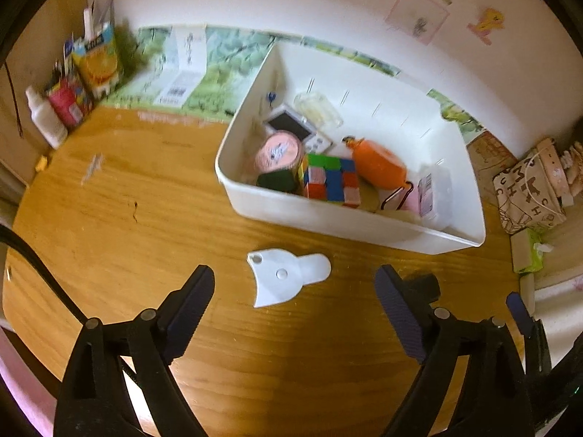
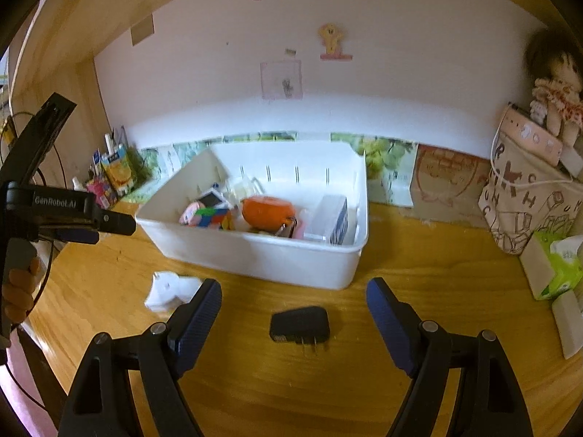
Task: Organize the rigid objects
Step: 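Withdraw both tools from the bin toward the white cutout and black charger, then grasp the white cutout with the left tool while the right tool grasps the black charger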
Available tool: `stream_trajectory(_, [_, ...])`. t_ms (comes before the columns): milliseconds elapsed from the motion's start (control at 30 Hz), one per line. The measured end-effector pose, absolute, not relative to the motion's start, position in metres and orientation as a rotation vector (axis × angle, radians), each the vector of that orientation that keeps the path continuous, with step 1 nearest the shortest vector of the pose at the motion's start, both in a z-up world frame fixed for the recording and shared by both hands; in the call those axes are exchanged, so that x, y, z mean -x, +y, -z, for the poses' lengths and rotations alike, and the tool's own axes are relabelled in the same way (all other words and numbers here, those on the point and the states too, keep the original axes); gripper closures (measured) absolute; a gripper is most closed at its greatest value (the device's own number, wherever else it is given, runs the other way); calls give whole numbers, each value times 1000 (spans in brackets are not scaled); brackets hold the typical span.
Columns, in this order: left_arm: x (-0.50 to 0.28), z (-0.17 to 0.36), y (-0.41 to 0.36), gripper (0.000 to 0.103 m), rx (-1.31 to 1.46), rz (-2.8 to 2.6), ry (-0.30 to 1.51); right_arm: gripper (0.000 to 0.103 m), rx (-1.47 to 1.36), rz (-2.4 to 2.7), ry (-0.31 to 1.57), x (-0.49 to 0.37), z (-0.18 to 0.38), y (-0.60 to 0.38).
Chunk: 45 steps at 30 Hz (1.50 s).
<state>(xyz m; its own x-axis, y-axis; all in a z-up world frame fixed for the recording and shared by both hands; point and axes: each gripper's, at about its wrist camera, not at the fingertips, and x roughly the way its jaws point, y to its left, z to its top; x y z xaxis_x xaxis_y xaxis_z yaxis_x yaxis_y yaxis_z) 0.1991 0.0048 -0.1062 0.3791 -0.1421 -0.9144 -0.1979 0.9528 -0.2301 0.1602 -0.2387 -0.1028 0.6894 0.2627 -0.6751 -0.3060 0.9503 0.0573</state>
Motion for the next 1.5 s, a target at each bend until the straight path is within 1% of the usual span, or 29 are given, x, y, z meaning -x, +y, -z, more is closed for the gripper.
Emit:
stream_trajectory(133, [-203, 122, -2, 5, 333, -62, 1240, 21, 93, -348, 785, -163, 117, -242])
stream_trajectory(267, [-207, 138, -9, 3, 341, -82, 1287, 21, 106, -386, 829, -168, 129, -245])
stream_trajectory(667, [-222, 184, -16, 3, 339, -182, 1415, 21, 148, -492, 973, -192, 166, -244])
stream_trajectory(933, [-235, 206, -17, 3, 335, -218, 1474, 21, 184, -542, 1035, -203, 187, -235])
stream_trajectory(1267, [-247, 224, -22, 3, 299, -243, 1527, 21, 214, -553, 1052, -211, 200, -228])
stream_trajectory(1500, [-258, 230, -26, 3, 284, -265, 1526, 21, 242, -549, 1054, -213, 207, -222])
